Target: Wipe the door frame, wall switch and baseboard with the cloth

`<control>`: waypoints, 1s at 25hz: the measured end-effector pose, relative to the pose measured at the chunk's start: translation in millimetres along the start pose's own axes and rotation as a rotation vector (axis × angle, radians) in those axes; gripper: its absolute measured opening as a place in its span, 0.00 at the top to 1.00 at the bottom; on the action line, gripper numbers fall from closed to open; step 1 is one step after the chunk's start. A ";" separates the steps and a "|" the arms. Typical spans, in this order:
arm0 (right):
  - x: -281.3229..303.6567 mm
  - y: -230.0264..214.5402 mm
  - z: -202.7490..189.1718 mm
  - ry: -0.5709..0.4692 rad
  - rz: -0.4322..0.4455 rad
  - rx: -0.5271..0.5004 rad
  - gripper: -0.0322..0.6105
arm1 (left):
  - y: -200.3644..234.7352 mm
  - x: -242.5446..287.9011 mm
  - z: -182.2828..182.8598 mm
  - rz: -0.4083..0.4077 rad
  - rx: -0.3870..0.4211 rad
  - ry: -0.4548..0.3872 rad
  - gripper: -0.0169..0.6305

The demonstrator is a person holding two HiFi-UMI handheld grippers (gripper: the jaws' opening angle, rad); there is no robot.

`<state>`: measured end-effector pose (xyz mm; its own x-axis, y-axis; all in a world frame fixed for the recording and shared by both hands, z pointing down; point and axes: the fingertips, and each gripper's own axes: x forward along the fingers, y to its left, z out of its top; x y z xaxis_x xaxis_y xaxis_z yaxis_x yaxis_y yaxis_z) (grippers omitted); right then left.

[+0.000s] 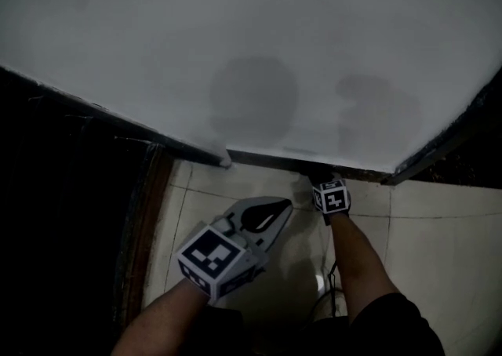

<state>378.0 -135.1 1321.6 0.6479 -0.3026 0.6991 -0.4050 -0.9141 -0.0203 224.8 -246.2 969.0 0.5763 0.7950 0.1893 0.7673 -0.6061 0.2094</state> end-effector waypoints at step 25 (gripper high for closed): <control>-54.1 -117.0 -56.5 0.012 -0.147 0.158 0.81 | -24.4 64.9 -23.0 -0.087 -0.009 0.048 0.99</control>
<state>353.8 3.4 1326.5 0.6843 -0.1601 0.7114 -0.1998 -0.9794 -0.0282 237.0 -180.4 998.2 0.4930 0.8428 0.2159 0.8112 -0.5350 0.2361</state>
